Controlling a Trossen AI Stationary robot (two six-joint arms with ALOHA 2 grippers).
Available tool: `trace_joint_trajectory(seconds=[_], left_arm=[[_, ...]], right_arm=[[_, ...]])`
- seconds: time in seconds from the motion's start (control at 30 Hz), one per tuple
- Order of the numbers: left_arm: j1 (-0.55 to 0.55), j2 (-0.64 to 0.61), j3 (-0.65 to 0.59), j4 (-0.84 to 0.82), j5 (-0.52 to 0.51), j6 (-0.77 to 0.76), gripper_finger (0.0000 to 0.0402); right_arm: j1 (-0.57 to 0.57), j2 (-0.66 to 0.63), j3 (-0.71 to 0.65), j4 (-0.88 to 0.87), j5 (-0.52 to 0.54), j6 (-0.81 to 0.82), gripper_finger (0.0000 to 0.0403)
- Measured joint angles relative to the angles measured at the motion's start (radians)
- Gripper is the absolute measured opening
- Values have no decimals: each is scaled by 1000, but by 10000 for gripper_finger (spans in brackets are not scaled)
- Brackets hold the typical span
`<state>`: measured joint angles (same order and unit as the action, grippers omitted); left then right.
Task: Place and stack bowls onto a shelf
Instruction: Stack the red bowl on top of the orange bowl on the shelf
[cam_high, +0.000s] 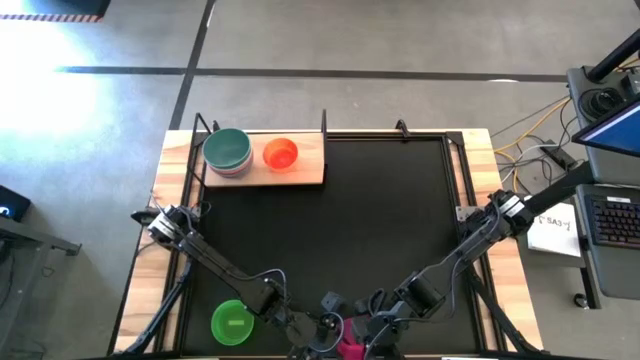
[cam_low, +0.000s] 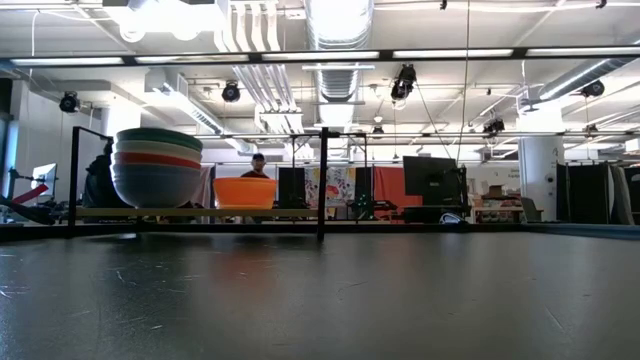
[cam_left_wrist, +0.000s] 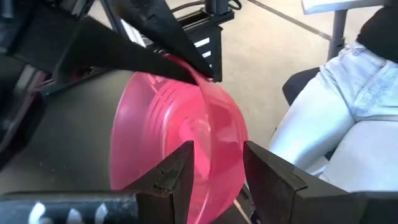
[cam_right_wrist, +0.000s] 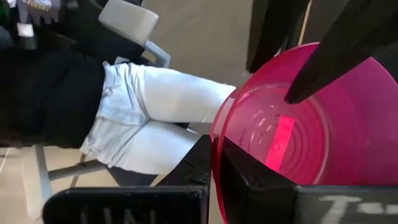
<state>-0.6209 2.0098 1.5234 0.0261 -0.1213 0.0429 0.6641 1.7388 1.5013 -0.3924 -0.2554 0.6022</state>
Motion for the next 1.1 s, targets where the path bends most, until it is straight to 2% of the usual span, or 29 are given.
trace_joint_trajectory(seconds=[0.17, 0.4, 0.5, 0.63, 0.9, 1.1], left_arm=[[1, 0, 0, 0, 26, 1, 103], [11, 1, 0, -8, 102, 4, 10], [22, 1, 0, -7, 172, 8, 9], [32, 2, 0, -15, 177, 27, 3], [73, 2, 0, -62, 201, 34, 0], [101, 2, 2, -122, 223, 28, 0]], right_arm=[[-8, -1, 0, 2, 4, -39, 9], [-14, -4, 1, 10, -4, -80, 9], [-14, -5, 2, 4, -16, -79, 9], [-21, -6, 2, -42, -59, -79, 23], [-55, -48, 2, -173, -153, -82, 94], [-118, -151, 1, -413, -191, -154, 146]])
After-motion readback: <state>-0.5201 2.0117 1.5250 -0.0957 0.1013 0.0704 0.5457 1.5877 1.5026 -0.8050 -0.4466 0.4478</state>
